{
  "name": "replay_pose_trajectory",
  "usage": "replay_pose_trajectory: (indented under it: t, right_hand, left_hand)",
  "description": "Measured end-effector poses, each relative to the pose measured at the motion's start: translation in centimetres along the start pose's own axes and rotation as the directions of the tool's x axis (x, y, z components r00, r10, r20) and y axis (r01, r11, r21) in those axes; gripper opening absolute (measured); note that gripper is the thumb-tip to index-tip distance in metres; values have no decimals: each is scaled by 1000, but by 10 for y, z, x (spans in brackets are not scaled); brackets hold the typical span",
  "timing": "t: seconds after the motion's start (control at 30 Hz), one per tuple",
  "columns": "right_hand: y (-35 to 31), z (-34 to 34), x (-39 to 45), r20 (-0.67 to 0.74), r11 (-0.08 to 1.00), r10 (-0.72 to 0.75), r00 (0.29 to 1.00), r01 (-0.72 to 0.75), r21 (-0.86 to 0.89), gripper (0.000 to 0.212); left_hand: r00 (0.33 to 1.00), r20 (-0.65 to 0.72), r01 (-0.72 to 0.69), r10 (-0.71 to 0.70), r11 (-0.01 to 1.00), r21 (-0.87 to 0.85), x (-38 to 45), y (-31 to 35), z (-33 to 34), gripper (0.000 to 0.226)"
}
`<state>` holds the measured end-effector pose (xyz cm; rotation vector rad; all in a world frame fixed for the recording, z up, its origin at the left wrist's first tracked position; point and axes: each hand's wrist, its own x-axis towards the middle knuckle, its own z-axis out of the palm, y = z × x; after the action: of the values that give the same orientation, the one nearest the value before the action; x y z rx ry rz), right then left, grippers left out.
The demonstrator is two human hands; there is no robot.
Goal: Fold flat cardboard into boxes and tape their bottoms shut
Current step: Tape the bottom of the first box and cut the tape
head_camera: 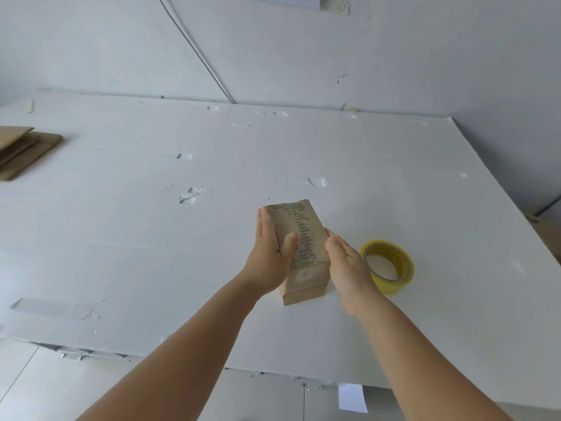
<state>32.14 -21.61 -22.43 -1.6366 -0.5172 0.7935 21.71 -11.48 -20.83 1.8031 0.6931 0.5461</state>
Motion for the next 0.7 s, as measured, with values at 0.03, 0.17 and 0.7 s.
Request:
replay_pose_trajectory:
  t: [0.03, 0.17, 0.7]
  right_hand:
    - [0, -1, 0, 20, 1000, 2, 1000, -3, 18, 37]
    - [0, -6, -5, 88, 994, -86, 992, 79, 81, 40]
    - [-51, 17, 5, -327, 978, -204, 923, 203, -39, 41]
  left_hand:
    - [1000, -5, 12, -12, 999, -37, 0, 2, 0, 27]
    - [999, -36, -5, -2, 979, -206, 1, 14, -8, 39]
    - [996, -89, -63, 27, 903, -424, 20, 31, -34, 22]
